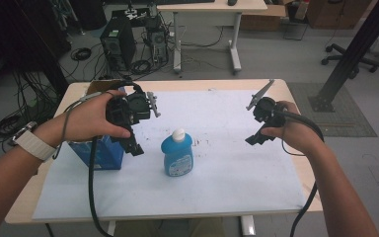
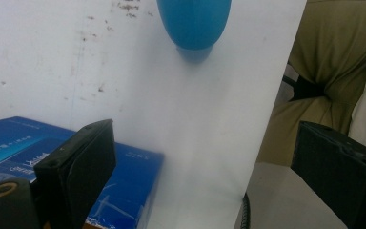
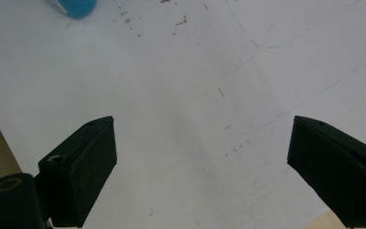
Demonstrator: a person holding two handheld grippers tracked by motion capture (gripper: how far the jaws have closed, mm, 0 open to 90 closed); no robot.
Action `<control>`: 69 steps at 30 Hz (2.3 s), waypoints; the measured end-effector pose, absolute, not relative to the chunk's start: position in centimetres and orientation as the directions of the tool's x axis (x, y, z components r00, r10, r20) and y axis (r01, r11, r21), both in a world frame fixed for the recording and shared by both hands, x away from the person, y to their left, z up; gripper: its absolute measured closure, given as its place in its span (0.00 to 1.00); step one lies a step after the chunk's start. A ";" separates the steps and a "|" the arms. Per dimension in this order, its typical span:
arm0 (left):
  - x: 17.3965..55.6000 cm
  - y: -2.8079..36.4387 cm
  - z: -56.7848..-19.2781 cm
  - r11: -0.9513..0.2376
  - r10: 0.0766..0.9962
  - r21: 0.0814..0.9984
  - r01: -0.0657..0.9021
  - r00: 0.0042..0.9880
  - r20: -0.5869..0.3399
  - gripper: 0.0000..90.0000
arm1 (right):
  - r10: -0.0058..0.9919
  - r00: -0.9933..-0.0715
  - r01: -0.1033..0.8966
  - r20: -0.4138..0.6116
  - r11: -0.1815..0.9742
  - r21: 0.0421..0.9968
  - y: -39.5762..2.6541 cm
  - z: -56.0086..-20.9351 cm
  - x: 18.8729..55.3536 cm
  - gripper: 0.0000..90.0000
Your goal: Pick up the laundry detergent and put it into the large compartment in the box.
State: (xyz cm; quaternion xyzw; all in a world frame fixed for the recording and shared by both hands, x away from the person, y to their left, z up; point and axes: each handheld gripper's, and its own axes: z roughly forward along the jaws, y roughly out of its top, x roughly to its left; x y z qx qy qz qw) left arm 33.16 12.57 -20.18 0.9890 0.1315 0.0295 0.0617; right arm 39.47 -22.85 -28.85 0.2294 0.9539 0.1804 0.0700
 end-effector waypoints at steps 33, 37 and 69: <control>32.6 11.6 -18.2 -0.930 0.337 0.173 0.324 0.940 0.048 0.09 | 0.465 -0.883 0.409 -0.060 0.827 0.386 -23.2 -28.5 39.0 0.11; 32.6 11.4 -17.8 -0.921 0.357 0.182 0.343 0.933 0.047 0.09 | 0.464 -0.884 0.409 -0.058 0.826 0.388 -23.3 -28.6 39.0 0.11; 33.2 8.6 -17.2 -0.895 0.419 0.179 0.409 0.908 0.022 0.09 | 0.455 -0.889 0.400 -0.059 0.831 0.387 -22.9 -28.7 39.0 0.11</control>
